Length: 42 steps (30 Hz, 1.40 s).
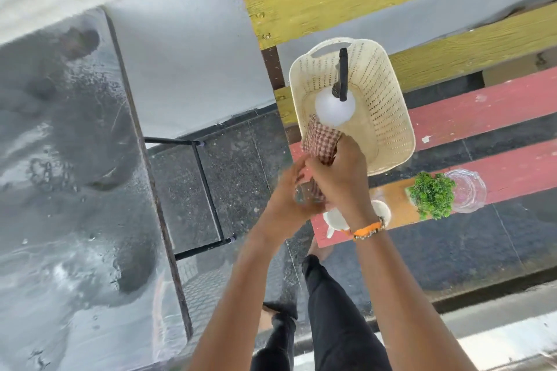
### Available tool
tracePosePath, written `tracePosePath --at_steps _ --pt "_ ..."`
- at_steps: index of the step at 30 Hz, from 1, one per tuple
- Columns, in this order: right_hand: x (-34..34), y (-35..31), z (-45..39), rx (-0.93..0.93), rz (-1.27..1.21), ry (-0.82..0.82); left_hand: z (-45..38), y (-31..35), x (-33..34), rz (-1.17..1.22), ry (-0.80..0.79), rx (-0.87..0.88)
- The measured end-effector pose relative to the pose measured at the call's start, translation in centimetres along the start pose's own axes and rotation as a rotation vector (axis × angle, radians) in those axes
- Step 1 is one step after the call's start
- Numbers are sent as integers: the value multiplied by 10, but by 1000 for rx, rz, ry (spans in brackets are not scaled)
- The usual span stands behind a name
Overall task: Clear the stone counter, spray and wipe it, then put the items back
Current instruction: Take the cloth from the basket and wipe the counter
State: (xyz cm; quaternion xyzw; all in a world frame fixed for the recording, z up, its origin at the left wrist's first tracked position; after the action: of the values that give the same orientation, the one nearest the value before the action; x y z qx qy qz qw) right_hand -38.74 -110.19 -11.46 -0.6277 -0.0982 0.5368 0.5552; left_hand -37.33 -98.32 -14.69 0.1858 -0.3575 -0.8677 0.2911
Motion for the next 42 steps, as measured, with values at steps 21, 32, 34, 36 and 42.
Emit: tracePosePath --at_steps 21,32,34,36,42 --pt "292 -236 315 -243 -104 -1227 372 -200 -245 601 423 -31" --pt "432 -346 435 -603 -115 -1382 506 -329 -346 1137 808 132" --pt "464 -356 449 -594 -111 -1415 516 -350 -371 1155 878 126" --pt "499 -365 458 -545 -123 -1485 523 -367 -402 1138 922 119" --pt "581 -421 449 -353 -201 -1584 523 -397 -512 1123 921 53"
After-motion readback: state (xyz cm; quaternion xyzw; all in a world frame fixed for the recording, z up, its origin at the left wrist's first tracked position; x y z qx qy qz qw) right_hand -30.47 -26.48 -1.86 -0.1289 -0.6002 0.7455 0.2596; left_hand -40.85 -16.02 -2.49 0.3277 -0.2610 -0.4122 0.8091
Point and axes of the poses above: each hand's wrist, its own z-axis away from the middle knuckle, its own x-axis out of the palm, y = z × x, the point moved 9 cm from there along -z, towards the middle knuckle, and after that the axes turned 8 degrees about -x, right-handed, at the moved point
